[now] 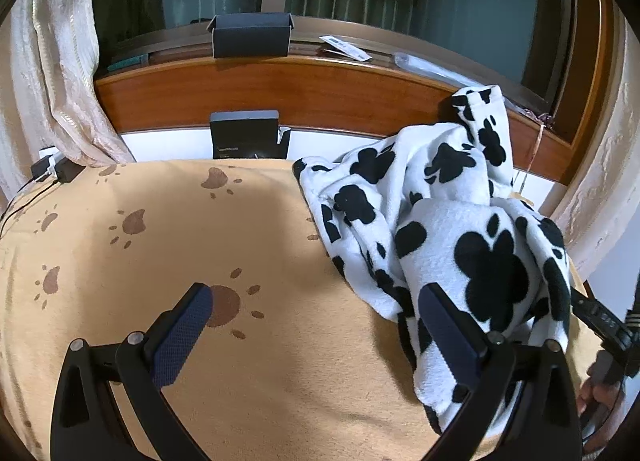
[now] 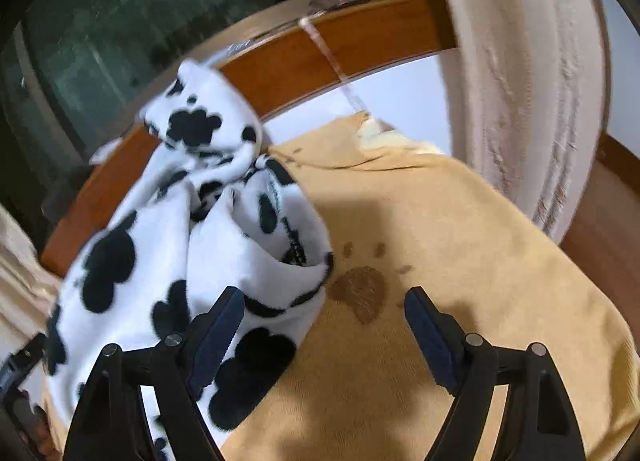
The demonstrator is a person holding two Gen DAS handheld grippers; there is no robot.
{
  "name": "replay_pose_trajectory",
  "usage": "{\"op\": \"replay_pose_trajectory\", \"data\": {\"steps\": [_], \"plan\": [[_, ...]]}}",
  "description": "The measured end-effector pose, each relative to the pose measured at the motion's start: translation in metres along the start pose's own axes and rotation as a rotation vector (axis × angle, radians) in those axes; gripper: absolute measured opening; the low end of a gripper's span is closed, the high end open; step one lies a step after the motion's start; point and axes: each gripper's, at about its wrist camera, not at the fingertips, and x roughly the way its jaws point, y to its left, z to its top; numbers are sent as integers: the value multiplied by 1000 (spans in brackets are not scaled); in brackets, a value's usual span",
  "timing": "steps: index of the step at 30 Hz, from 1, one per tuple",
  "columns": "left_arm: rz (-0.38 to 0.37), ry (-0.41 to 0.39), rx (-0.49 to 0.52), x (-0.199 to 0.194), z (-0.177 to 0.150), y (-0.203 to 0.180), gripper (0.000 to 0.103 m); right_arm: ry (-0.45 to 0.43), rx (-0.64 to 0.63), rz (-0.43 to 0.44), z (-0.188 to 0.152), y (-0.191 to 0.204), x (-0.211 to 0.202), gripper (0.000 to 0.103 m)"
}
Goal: Fold clothes
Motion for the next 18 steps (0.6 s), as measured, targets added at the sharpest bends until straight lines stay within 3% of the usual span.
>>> {"op": "replay_pose_trajectory", "data": {"steps": [8,9,10,12,18], "plan": [[9,15,1,7,-1,0,103,74,-66,22,15,21,46,83],[9,16,2,7,-2,0,103,78,-64,42,15,23,47,67],[9,17,2,8,-2,0,103,83,-62,61,15,25,48,36],[8,20,1,8,-2,0,103,84,-51,90,13,29,41,16],[1,19,-13,6,-1,2,103,-55,-39,196,21,48,-18,11]]}}
